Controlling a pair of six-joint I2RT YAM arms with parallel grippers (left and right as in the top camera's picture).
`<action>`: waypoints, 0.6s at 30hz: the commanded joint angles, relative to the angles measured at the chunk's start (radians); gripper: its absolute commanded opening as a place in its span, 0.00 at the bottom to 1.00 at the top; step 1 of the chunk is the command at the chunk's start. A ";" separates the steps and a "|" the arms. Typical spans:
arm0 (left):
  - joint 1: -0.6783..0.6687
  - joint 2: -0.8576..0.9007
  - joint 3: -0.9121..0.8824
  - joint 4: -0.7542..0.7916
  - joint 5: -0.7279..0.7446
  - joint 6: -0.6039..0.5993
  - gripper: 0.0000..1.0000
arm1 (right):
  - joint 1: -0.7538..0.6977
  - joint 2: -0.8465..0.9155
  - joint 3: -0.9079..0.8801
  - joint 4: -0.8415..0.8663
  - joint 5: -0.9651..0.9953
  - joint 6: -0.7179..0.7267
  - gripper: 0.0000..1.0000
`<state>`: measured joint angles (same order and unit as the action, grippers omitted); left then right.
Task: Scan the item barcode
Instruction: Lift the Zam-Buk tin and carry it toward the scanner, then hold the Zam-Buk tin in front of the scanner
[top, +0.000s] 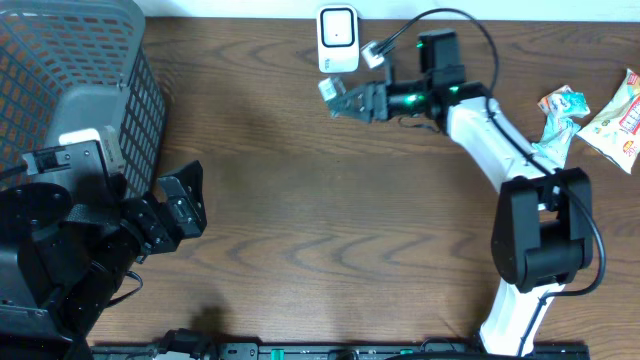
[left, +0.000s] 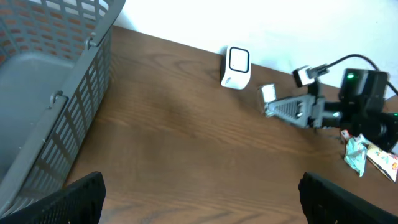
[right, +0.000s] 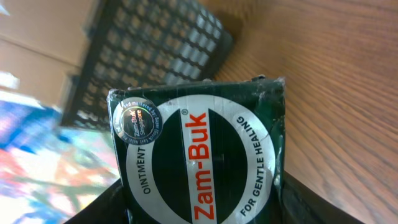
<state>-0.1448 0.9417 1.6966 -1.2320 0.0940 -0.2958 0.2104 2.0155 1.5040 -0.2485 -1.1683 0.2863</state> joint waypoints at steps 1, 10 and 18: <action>0.004 0.000 0.007 -0.002 -0.013 -0.009 0.98 | -0.032 -0.034 0.019 0.073 -0.161 0.219 0.55; 0.004 0.000 0.007 -0.002 -0.013 -0.009 0.98 | -0.074 -0.034 0.019 0.193 -0.204 0.394 0.56; 0.004 0.000 0.007 -0.002 -0.013 -0.009 0.98 | -0.072 -0.034 0.019 0.198 -0.204 0.389 0.53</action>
<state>-0.1448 0.9417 1.6966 -1.2320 0.0940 -0.2958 0.1406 2.0148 1.5043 -0.0582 -1.3396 0.6609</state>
